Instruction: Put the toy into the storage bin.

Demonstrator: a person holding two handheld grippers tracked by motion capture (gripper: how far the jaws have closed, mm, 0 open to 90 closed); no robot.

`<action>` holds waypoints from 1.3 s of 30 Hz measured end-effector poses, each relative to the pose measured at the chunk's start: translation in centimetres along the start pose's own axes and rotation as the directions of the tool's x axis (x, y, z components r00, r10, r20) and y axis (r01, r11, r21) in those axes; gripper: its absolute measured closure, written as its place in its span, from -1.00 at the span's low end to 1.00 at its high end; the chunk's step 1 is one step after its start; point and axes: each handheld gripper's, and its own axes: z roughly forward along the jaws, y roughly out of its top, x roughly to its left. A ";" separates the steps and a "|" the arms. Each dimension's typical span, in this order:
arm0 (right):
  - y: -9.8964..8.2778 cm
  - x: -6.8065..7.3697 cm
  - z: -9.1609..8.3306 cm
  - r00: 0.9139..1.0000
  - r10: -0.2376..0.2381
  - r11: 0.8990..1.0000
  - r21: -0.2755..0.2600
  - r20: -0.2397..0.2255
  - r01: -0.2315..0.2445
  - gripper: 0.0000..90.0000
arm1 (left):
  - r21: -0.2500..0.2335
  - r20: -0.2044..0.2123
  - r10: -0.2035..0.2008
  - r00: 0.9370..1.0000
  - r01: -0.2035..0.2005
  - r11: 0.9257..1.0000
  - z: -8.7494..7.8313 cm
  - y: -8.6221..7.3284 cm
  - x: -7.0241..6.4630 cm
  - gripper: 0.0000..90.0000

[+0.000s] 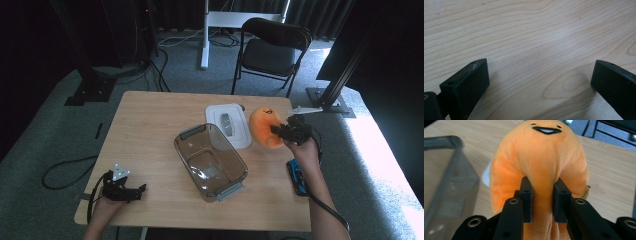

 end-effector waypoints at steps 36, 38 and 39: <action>2.8 11.2 -3.6 0.926 -0.265 0.962 -0.143 -0.268 0.234 0.63 | 0.000 0.000 0.000 1.000 0.000 1.000 0.0 0.0 0.0 -0.95; 2.6 11.9 -3.6 0.917 -0.288 0.956 -0.143 -0.276 0.257 0.63 | 0.000 0.000 0.000 1.000 0.000 1.000 0.0 0.0 0.0 -0.95; 2.6 12.2 -3.6 0.912 -0.297 0.953 -0.143 -0.282 0.266 0.63 | 0.000 0.000 0.000 1.000 0.000 1.000 0.0 0.0 0.0 -0.95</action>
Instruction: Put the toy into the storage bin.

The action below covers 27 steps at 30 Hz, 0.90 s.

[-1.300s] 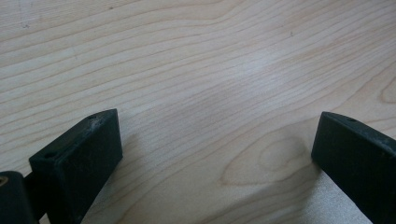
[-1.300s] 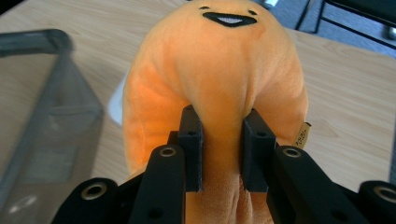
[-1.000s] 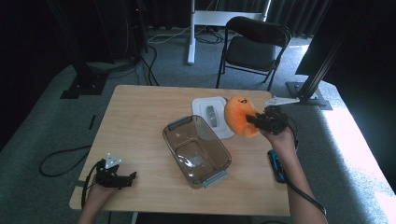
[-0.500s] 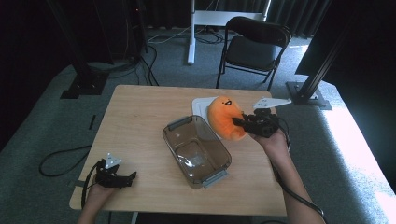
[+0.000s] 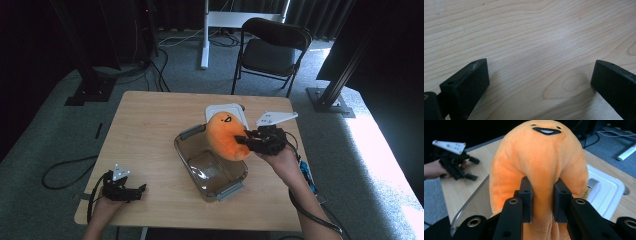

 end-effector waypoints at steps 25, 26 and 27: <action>-2.2 3.7 5.1 0.992 -0.064 0.986 0.145 -0.108 0.079 0.61 | 0.000 0.001 -0.002 1.000 0.002 1.000 0.0 0.0 0.0 -0.95; -2.3 3.7 5.3 0.992 -0.061 0.985 0.153 -0.110 0.078 0.61 | 0.000 0.001 -0.002 1.000 0.002 1.000 0.0 0.0 0.0 -0.95; -2.4 3.7 5.4 0.992 -0.060 0.985 0.156 -0.109 0.077 0.61 | 0.000 0.001 -0.002 1.000 0.002 1.000 0.0 0.0 0.0 -0.95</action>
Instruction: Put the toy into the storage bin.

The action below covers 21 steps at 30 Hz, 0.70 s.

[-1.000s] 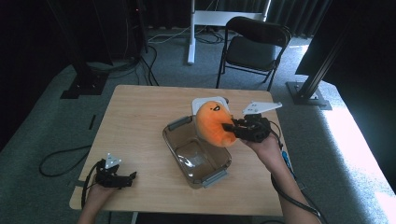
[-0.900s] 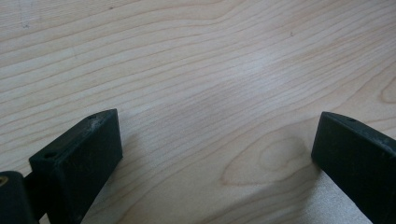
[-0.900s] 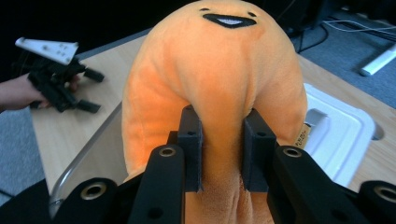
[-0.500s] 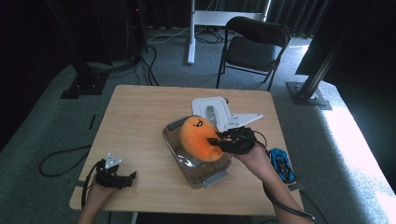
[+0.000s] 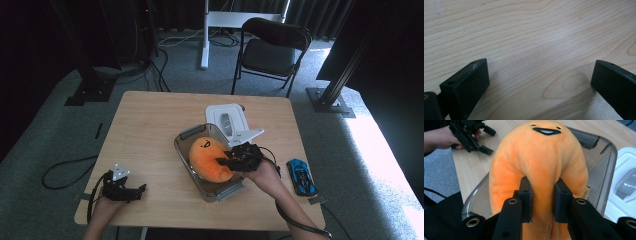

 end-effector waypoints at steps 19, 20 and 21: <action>-1.0 -0.7 2.6 1.000 0.025 0.997 0.076 -0.011 -0.024 0.54 | -0.001 0.000 0.000 1.000 0.000 1.000 0.0 0.0 0.0 -0.95; -1.1 -0.7 2.7 1.000 0.026 0.997 0.079 -0.013 -0.024 0.54 | -0.001 0.000 0.000 1.000 0.000 1.000 0.0 0.0 0.0 -0.95; -1.2 -0.7 3.0 0.999 0.032 0.996 0.088 -0.022 -0.030 0.47 | -0.002 0.000 0.000 1.000 0.000 1.000 0.0 0.0 0.0 -0.95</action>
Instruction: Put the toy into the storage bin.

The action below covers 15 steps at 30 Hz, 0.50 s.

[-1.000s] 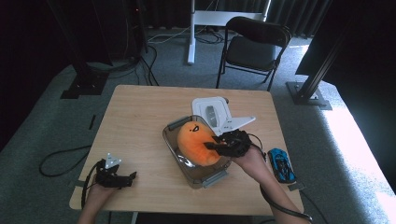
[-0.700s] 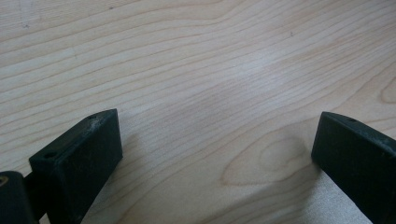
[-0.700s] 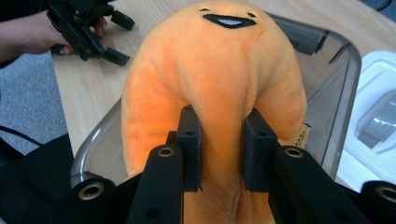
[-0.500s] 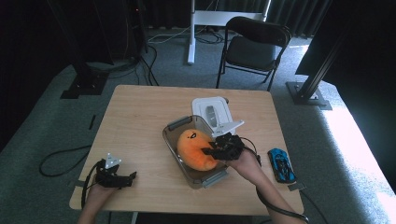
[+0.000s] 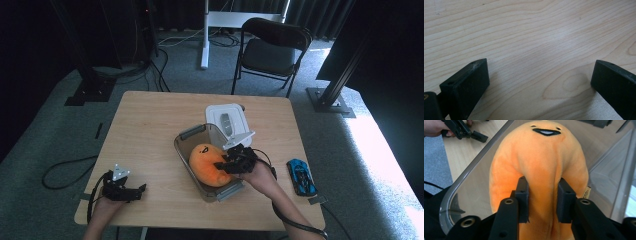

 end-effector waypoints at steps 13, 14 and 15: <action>-0.2 -0.5 0.6 1.000 0.023 0.999 0.033 -0.022 -0.022 0.29 | 0.000 -0.001 0.001 1.000 -0.001 1.000 0.0 0.0 0.0 -0.95; -0.2 -0.5 0.6 0.999 0.024 0.999 0.032 -0.024 -0.023 0.26 | 0.000 -0.001 0.001 1.000 -0.001 1.000 0.0 0.0 0.0 -0.95; -0.2 -0.5 0.6 0.999 0.023 0.999 0.033 -0.024 -0.023 0.21 | 0.000 -0.001 0.001 1.000 -0.001 1.000 0.0 0.0 0.0 -0.95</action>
